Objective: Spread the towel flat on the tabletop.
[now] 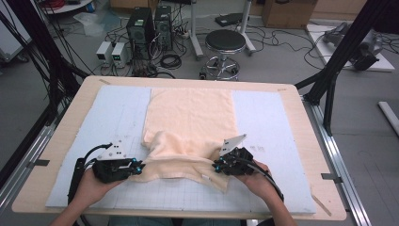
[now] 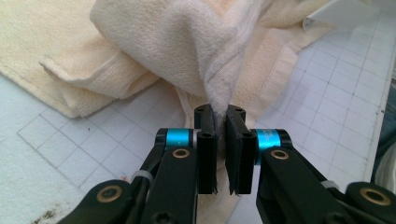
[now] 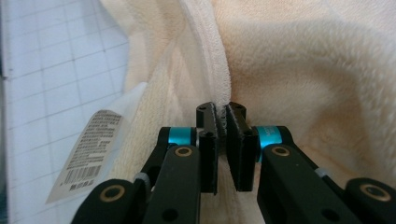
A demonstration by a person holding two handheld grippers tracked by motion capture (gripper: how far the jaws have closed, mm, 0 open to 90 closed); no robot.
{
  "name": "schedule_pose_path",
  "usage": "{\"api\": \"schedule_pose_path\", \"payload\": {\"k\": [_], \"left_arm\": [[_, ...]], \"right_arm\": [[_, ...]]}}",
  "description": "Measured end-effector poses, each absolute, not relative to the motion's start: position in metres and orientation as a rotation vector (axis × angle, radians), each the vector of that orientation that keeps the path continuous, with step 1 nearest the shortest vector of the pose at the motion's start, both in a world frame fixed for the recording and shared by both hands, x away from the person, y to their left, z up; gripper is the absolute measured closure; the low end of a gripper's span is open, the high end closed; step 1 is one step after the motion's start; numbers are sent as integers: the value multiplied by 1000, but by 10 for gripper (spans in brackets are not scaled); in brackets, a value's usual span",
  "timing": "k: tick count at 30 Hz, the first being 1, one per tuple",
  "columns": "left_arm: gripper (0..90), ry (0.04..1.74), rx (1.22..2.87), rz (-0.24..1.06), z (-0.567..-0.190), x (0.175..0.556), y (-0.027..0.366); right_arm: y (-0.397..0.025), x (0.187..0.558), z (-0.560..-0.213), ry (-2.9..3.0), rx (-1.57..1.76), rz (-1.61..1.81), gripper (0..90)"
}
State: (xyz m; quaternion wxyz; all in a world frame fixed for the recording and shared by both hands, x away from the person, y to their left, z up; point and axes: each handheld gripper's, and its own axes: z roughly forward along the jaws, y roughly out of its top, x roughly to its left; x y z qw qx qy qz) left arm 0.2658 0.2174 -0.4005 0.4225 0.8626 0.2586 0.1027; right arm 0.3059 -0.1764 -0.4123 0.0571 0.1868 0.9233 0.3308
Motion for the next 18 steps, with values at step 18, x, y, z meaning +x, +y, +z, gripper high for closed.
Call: {"api": "schedule_pose_path", "payload": {"k": [18], "left_arm": [[589,514,2145,221,-336,181,232]], "right_arm": [[-201,206,-333,2776,387,1203,688]]}}
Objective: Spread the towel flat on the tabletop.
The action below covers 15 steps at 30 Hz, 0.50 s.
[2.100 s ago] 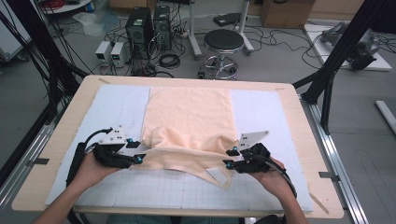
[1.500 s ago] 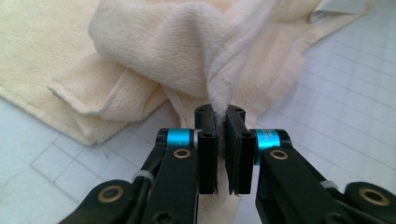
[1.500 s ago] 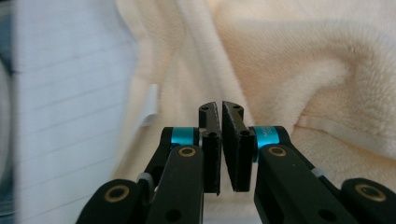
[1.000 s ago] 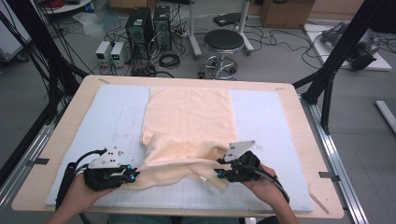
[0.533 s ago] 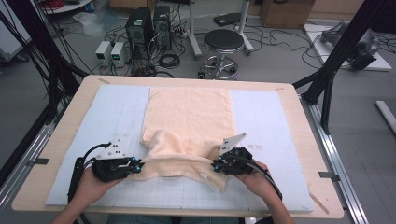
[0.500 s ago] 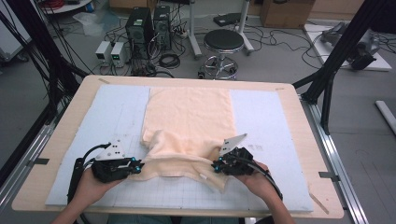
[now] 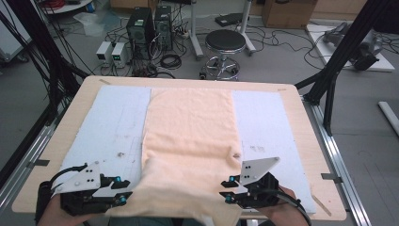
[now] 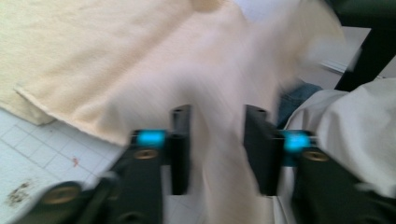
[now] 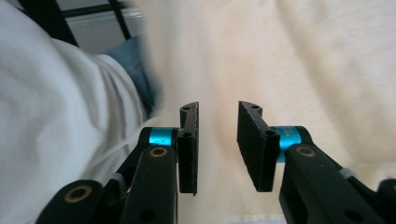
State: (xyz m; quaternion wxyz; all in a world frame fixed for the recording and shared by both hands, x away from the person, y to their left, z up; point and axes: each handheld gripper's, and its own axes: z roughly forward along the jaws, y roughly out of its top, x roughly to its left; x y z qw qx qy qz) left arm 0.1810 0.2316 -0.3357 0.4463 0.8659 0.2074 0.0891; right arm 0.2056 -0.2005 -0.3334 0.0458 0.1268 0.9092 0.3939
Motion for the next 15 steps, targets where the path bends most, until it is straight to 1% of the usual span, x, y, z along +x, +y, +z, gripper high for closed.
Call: {"api": "schedule_pose_path", "payload": {"k": [1,5,6,8,10,12,15], "left_arm": [[556,521,2142,228,-335,184,232],[554,541,2134,247,-347,209,227],[554,539,2133,245,-354,217,225],[554,551,2129,247,-368,234,219],[555,572,2126,213,-384,249,215],[570,574,2151,220,-399,263,211],[567,612,2193,209,-415,283,207]], "right_arm": [[-202,207,-333,2769,403,1196,681],[-205,233,-343,2726,452,1130,649],[-205,241,-348,2719,461,1117,632],[-203,258,-361,2712,501,1102,627],[-202,275,-377,2718,528,1074,627],[-199,284,-388,2746,531,1057,626],[-193,291,-402,2773,508,981,624]]}}
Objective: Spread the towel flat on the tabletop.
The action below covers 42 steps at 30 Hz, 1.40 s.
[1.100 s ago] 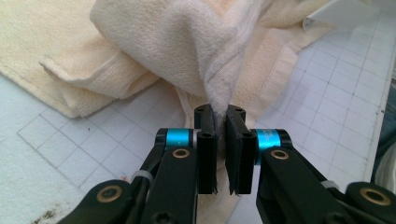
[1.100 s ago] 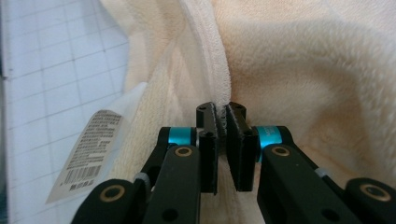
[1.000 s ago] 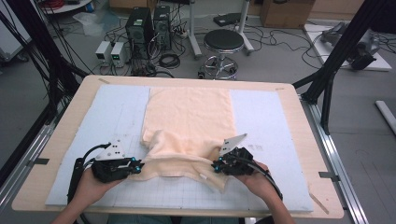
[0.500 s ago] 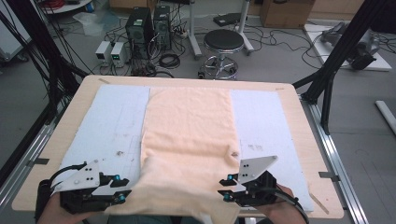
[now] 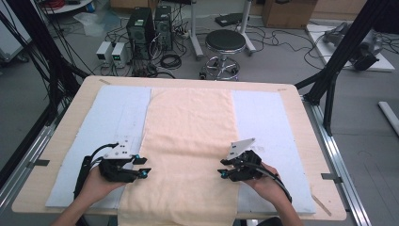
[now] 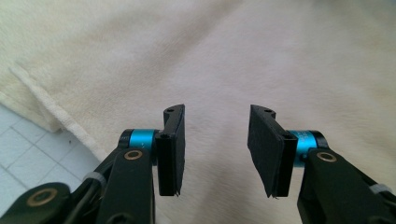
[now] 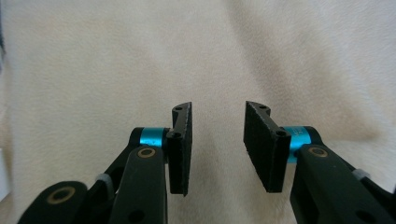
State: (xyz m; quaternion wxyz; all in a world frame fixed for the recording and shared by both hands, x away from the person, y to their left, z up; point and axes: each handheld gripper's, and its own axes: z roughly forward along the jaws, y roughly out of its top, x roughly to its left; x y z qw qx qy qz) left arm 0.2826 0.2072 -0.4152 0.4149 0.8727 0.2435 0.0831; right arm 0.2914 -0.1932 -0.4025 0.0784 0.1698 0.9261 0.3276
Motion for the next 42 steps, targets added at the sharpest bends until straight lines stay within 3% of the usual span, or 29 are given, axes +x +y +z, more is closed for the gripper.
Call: {"api": "schedule_pose_path", "payload": {"k": [4,7,9,11,13,22,25,29,35,38,42], "left_arm": [[568,617,2249,188,-427,298,201],[605,600,2279,192,-435,298,197],[679,615,2279,197,-434,297,197],[820,607,2288,181,-433,296,197],[853,598,2299,197,-431,291,196],[852,557,2251,161,-412,246,211],[813,533,2240,120,-409,235,212],[663,507,2227,144,-403,234,213],[508,512,2234,115,-410,256,207],[535,506,2266,52,-418,266,201],[718,476,2315,24,-428,263,194]], "right_arm": [[-187,298,-415,2793,502,916,640],[-185,302,-424,2822,528,883,721],[-189,304,-426,2835,598,937,790],[-189,304,-426,2839,589,944,856],[-188,302,-425,2842,581,934,870],[-192,266,-404,2853,479,1025,868],[-191,259,-401,2886,443,1063,790],[-201,258,-387,2811,466,1080,688],[-214,285,-394,2762,550,1046,633],[-211,295,-407,2794,586,1014,623],[-202,295,-425,2848,557,918,685]]}}
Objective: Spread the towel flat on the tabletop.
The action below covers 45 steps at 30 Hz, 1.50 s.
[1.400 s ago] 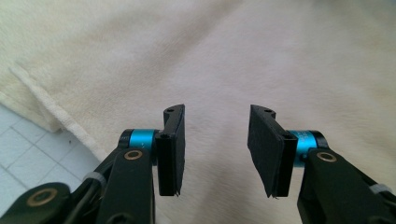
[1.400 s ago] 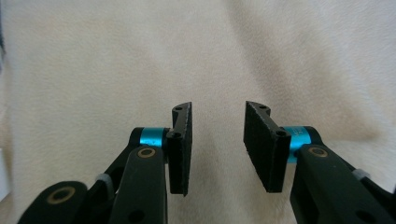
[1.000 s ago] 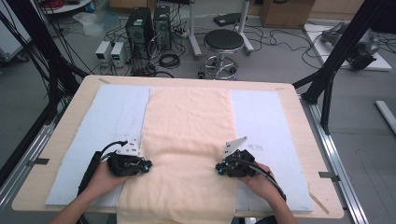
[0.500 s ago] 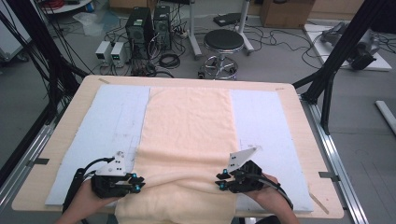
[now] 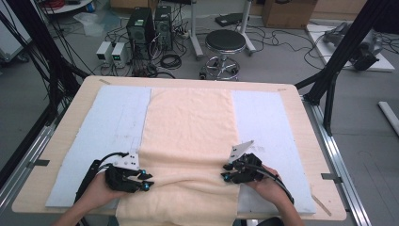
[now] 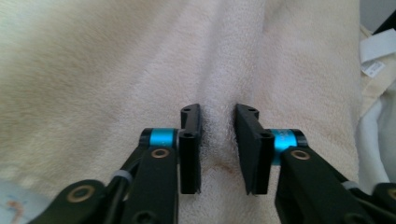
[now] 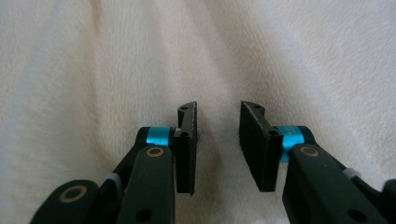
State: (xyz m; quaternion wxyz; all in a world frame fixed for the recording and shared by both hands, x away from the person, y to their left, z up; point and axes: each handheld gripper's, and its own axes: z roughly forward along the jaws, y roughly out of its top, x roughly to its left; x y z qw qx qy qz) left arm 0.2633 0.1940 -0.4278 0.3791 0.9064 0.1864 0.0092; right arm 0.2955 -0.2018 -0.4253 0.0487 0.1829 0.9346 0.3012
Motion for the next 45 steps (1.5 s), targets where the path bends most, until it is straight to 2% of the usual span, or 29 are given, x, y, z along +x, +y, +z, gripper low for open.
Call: {"api": "schedule_pose_path", "payload": {"k": [4,10,15,20,24,26,30,35,38,40,45], "left_arm": [[801,494,2285,14,-425,261,199],[795,480,2278,-7,-418,245,202],[707,467,2256,-60,-414,237,207],[595,550,2202,67,-405,252,214],[620,681,2148,222,-405,273,215],[652,750,2117,247,-408,287,214],[658,690,2075,131,-409,295,212],[648,644,2201,130,-418,287,206],[636,658,2248,70,-424,288,203],[676,636,2263,29,-426,286,202],[710,596,2280,-50,-428,273,206]], "right_arm": [[-205,293,-425,2858,567,954,851],[-204,285,-420,2873,511,958,861],[-211,283,-414,2868,510,1032,790],[-220,290,-406,2793,580,1053,717],[-222,301,-403,2735,621,1040,681],[-222,309,-402,2709,649,1024,678],[-221,325,-406,2707,687,1034,661],[-211,321,-408,2757,626,1053,632],[-202,316,-409,2771,583,1019,618],[-200,316,-412,2798,586,968,616],[-199,313,-420,2833,601,934,608]]}}
